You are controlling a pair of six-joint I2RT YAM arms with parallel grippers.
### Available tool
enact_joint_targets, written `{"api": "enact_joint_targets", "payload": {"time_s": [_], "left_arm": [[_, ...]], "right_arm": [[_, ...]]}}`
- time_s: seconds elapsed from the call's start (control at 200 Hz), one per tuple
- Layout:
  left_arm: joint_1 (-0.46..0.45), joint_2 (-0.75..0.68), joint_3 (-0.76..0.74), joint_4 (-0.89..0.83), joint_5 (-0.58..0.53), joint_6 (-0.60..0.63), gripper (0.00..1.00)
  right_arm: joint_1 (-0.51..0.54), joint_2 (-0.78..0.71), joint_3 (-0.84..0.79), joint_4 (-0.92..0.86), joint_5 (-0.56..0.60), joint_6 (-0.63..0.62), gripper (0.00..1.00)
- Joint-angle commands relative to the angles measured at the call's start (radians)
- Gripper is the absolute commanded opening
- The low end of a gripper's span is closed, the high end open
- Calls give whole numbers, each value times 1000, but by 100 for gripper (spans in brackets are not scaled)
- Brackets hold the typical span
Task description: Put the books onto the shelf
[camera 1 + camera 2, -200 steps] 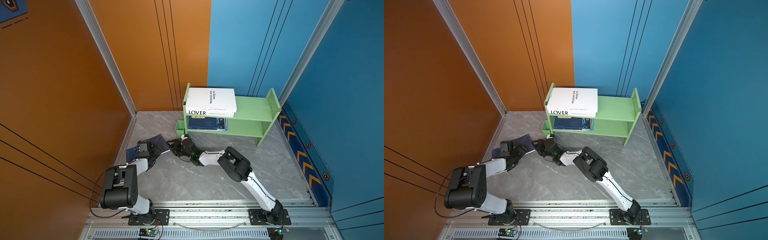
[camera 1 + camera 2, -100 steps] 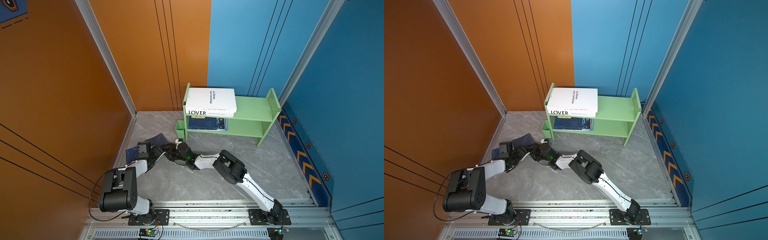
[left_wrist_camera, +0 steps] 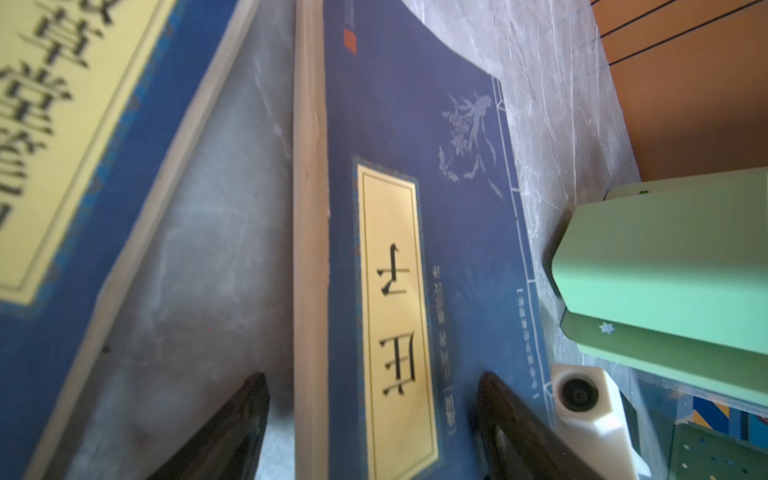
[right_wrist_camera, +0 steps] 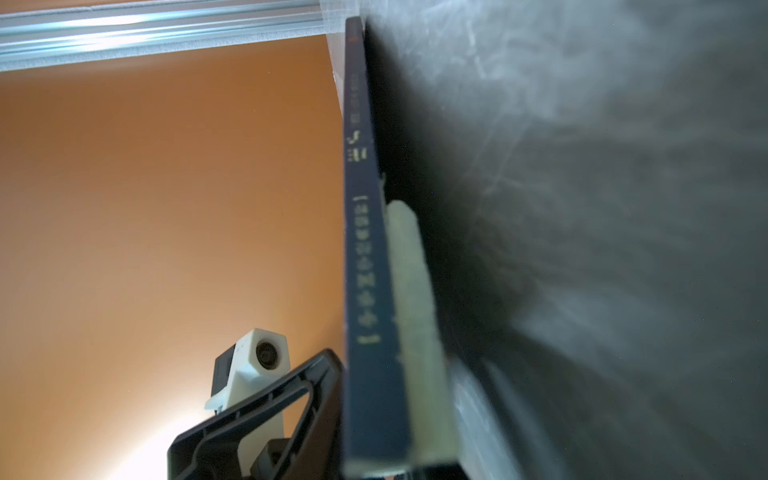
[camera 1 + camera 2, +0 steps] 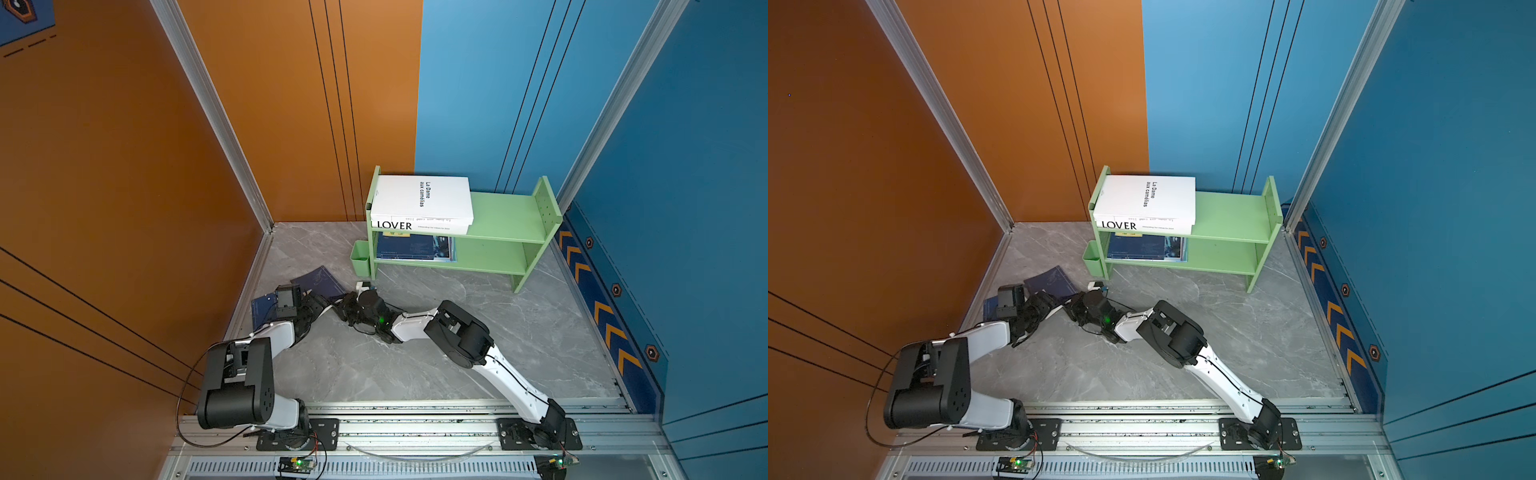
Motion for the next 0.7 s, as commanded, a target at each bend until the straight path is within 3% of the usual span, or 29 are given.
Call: {"api": "enact_joint_targets", "payload": {"time_s": [0.0,0.175,0.215,0.325,0.696], "left_arm": [[9,-31,-31,-141,25,-14,82],[18,-148,6,-233,6,-4,85],[18,-183,17,-260,0,0,91],[22,-272,50,-323,-6,11,93],[22,-396,131,-460,100,13,93]], "right_arm": [[-3,-38,-37,-50,27,-41,19],[-7,-114,-69,-129,11,-175,11],[-7,-141,-79,-165,6,-231,8],[3,-240,-111,-286,1,-400,5],[44,-584,-265,-627,2,-909,2]]}}
